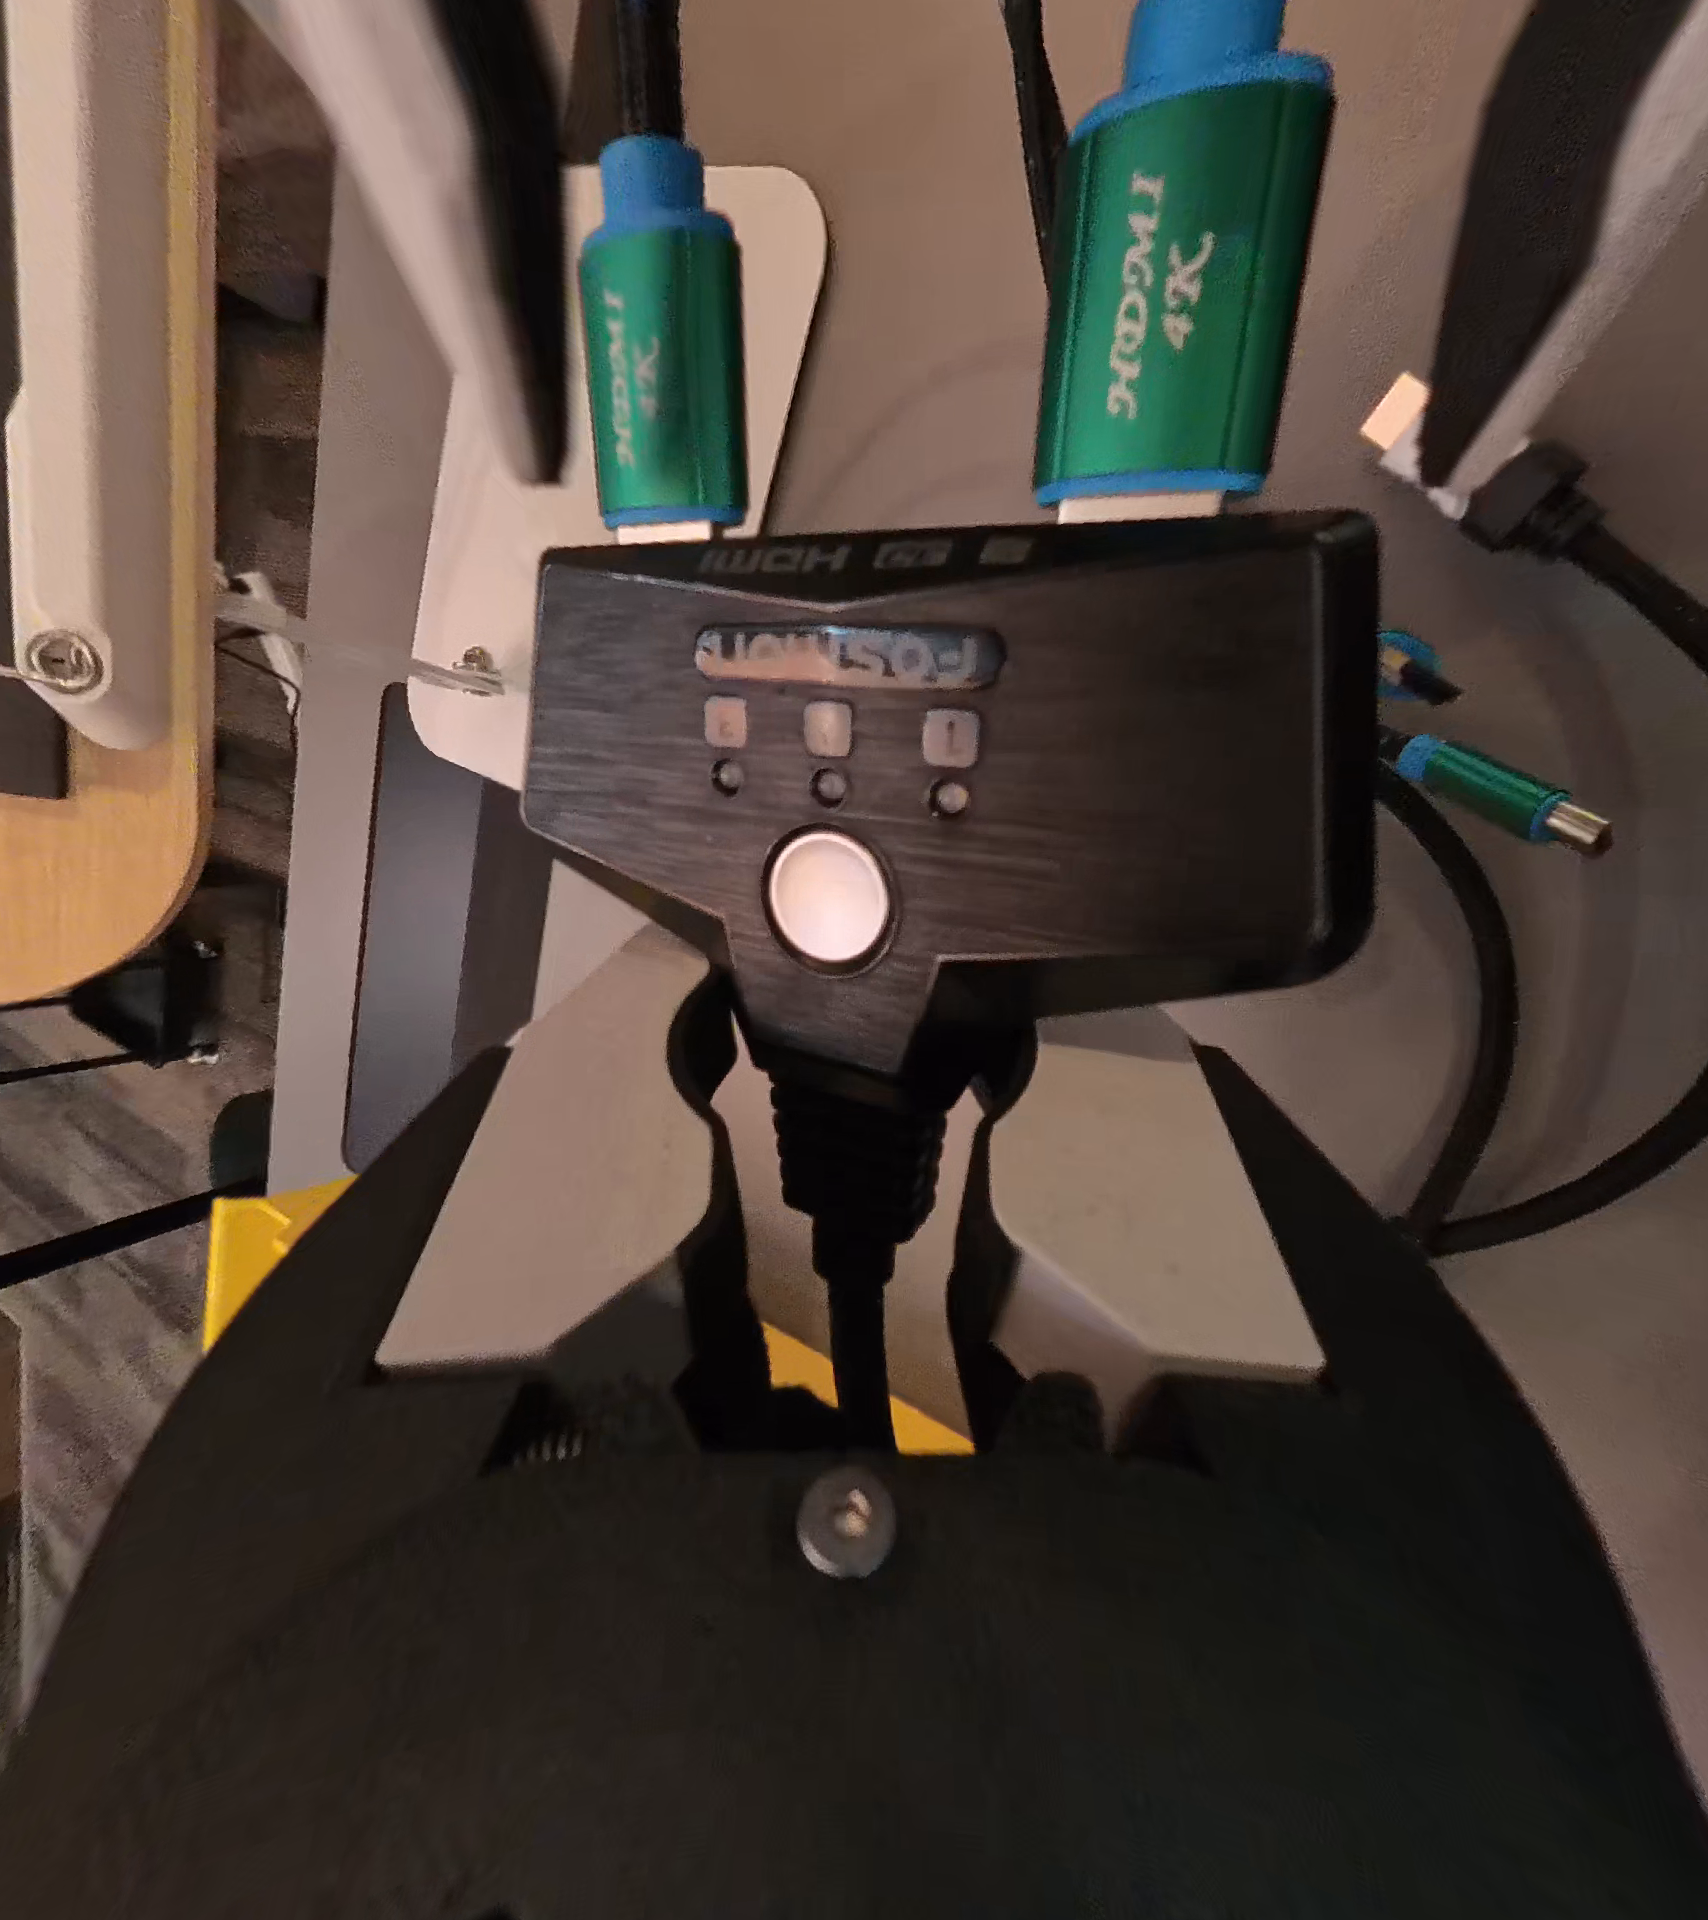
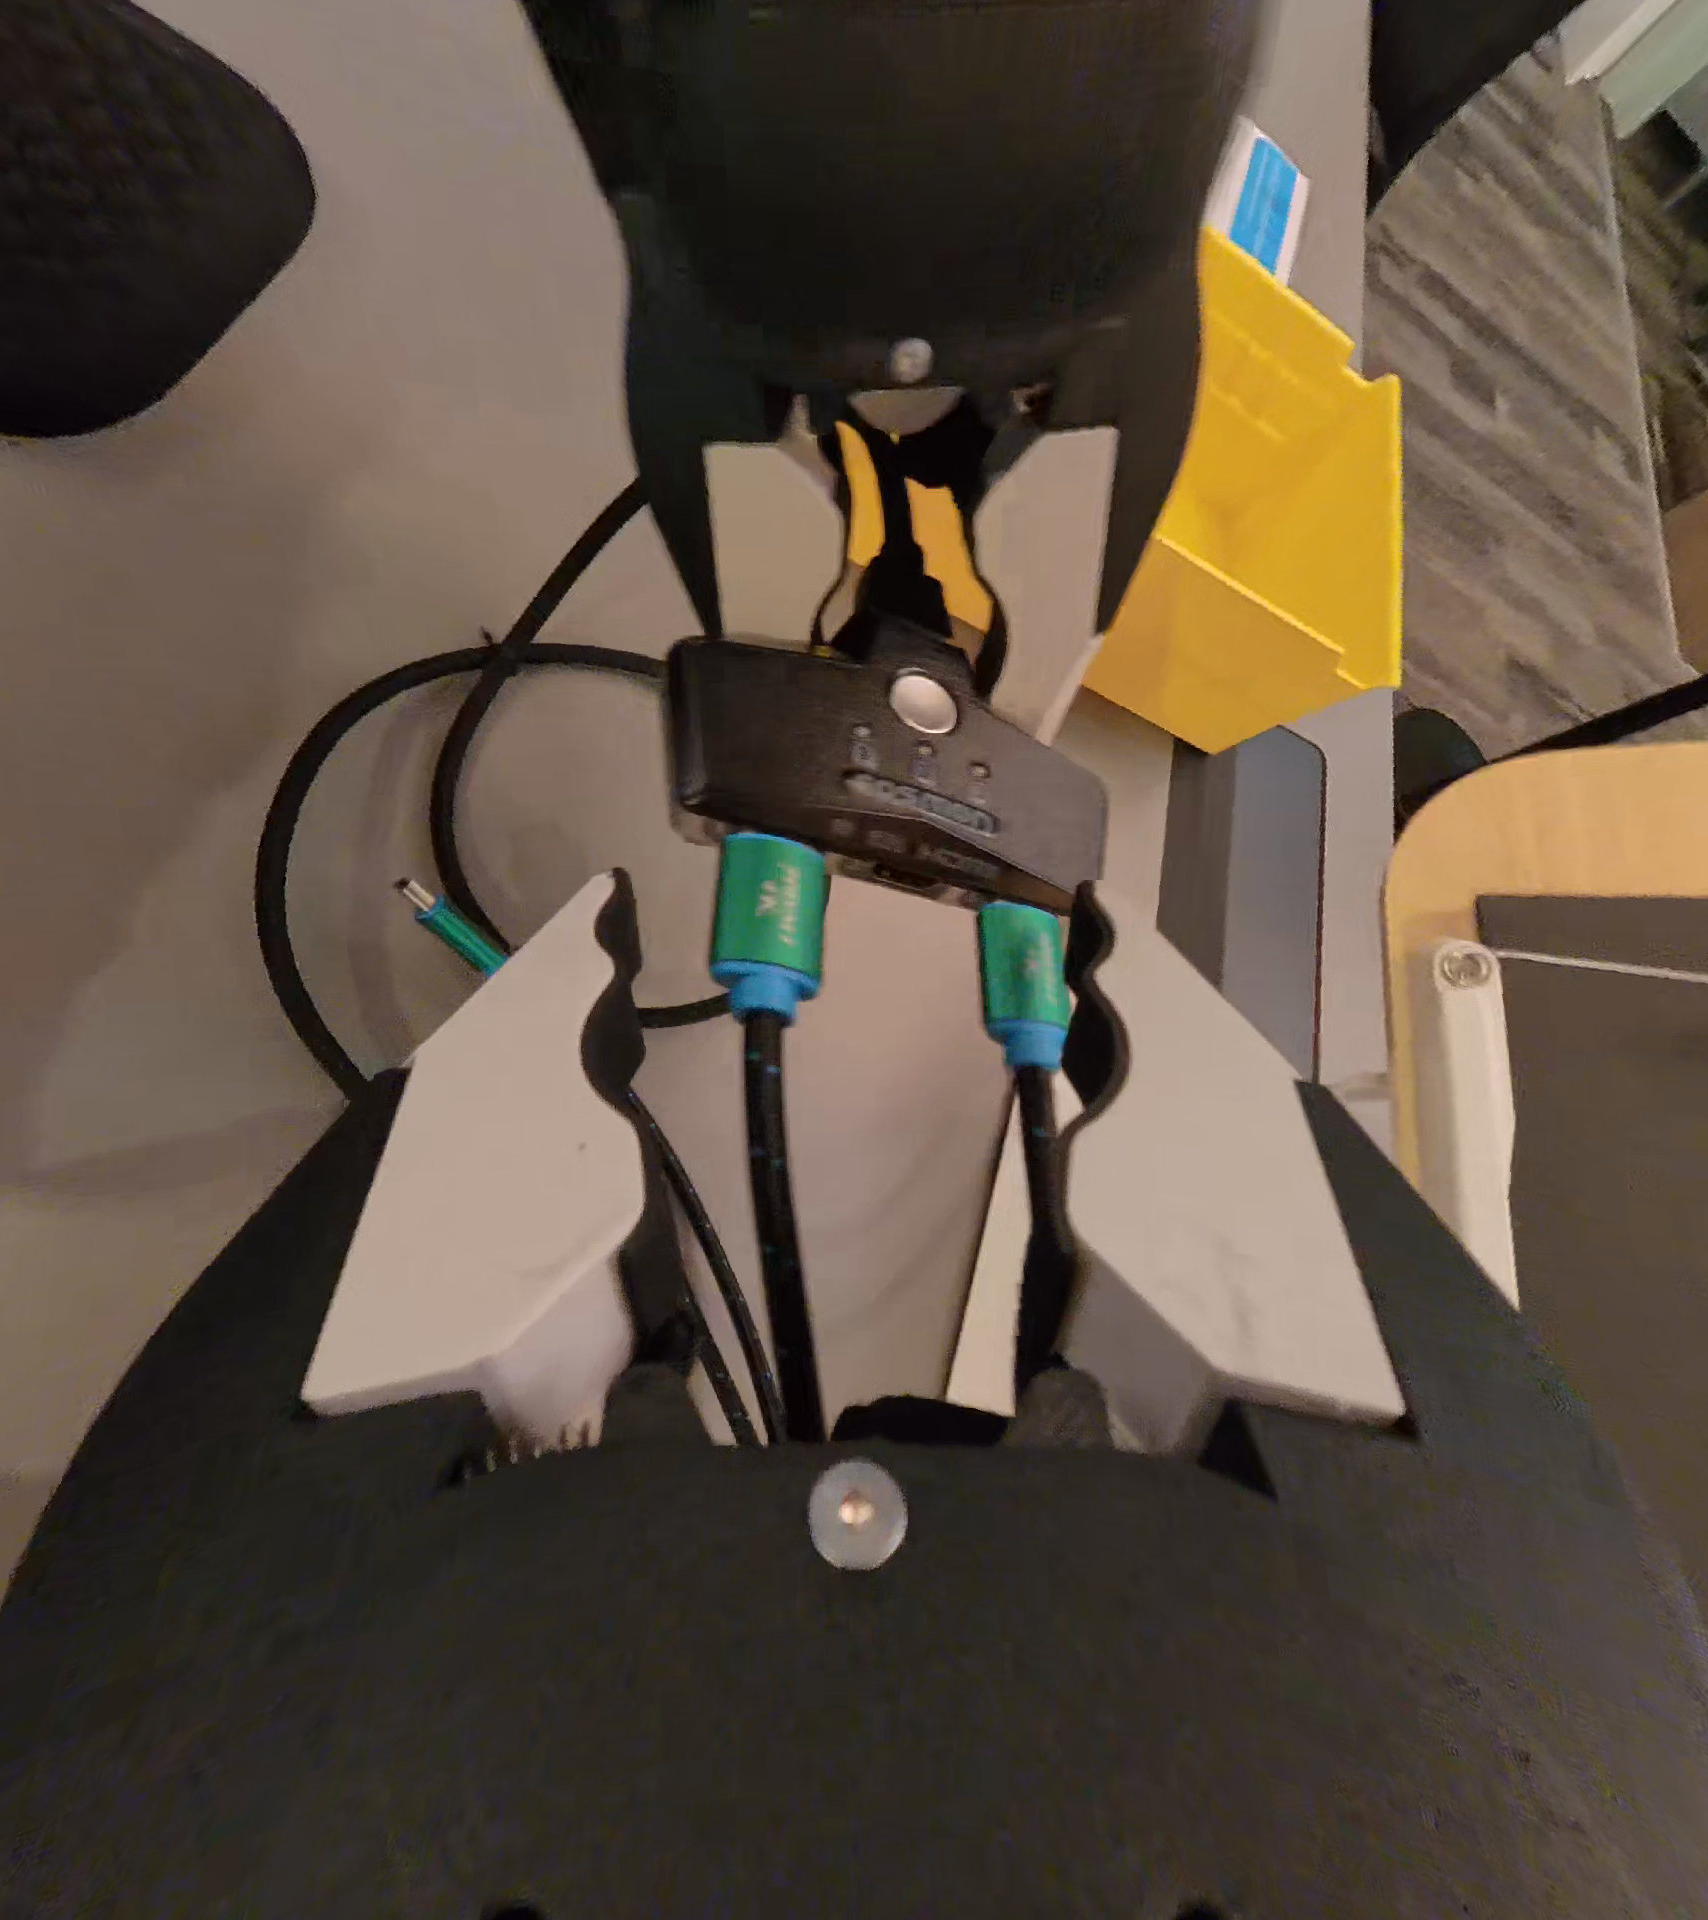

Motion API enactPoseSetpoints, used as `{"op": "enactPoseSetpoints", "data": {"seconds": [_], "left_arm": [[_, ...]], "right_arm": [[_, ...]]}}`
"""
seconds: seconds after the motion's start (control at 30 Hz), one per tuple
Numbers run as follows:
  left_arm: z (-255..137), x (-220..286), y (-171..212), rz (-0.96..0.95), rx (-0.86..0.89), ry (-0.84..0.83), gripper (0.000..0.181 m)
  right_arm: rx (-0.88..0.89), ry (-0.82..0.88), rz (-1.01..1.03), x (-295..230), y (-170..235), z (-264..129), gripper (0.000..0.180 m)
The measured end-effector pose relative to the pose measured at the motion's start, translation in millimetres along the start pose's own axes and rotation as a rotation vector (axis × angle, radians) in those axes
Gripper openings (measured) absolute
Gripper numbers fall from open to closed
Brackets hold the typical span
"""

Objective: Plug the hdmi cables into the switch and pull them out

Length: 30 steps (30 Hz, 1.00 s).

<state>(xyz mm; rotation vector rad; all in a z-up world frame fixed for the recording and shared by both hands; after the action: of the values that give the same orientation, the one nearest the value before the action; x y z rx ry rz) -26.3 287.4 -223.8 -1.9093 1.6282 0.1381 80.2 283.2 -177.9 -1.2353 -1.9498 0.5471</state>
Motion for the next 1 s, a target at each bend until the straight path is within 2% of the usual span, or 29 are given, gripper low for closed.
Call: {"op": "enactPoseSetpoints", "data": {"seconds": [0.17,0.4,0.53,0.67,0.77,1.0], "left_arm": [[4,-4,7,-0.034,0.001,0.004,0.041],[5,-5,9,0.026,-0.068,-0.089,0.041],[5,-2,4,0.09,-0.127,-0.145,0.041],[4,-1,0,0.107,-0.126,-0.155,0.041],[4,0,-1,0.129,-0.134,-0.167,0.041],[5,-1,-2,0.097,-0.081,-0.146,0.042]], "right_arm": [[-0.048,0.01,-0.054,-2,-1,15,0.077],[-0.009,0.038,0.102,10,-6,16,0.111],[-0.087,0.018,0.139,7,3,23,0.119],[-0.168,0.007,0.174,8,15,32,0.109],[-0.164,-0.016,0.166,7,18,34,0.103],[-0.146,-0.033,0.176,8,19,33,0.101]]}}
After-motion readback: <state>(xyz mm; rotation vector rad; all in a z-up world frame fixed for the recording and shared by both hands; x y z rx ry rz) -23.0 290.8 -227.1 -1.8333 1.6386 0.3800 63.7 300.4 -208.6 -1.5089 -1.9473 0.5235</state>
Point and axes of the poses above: each gripper's, where its closed fingertips meet, z out along the fingers, y out of its underside, x = y × z across the jaws, the point moved 6 cm from there along -z, back along the fingers, and after that the axes turned 3 degrees about z, right-handed, at the moved point
